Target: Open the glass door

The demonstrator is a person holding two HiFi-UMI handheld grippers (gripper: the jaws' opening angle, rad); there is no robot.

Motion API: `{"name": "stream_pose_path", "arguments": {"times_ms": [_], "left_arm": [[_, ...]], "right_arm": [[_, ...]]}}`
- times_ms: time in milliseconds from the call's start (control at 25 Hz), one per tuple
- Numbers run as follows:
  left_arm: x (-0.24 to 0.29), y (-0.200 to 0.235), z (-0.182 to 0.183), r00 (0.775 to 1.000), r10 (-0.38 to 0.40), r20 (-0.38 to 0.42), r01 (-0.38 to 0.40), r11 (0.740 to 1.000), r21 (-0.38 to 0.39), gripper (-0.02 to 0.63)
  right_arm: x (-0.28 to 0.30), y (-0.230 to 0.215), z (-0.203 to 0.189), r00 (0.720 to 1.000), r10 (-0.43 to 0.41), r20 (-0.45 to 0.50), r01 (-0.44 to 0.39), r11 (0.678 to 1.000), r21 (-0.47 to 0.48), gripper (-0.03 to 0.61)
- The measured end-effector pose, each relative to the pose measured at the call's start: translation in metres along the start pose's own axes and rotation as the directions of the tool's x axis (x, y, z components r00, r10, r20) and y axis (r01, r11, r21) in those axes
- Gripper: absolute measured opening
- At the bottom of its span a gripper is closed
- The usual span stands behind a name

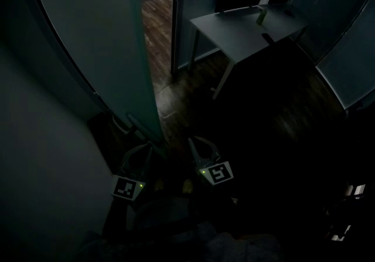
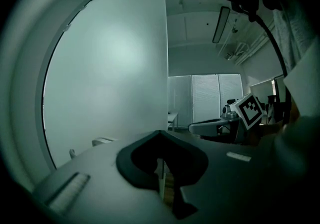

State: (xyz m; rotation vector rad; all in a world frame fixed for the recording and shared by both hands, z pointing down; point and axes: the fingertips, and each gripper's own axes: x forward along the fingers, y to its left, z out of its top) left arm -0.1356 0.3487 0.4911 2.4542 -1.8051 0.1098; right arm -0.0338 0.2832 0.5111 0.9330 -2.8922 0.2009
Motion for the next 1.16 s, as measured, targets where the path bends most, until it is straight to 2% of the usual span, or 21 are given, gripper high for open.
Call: {"name": "stream_pose_path", "arguments": {"times_ms": [1160], "left_arm": [[0.011,0.014,0.005,1.0,0.022,0.009,-0.022,1.0,0.018,0.003]], "right_arm": [[0.013,-0.004,-0.004,1.0,0.015,-0.009,-0.015,1.0,-0.006,0.002]]}}
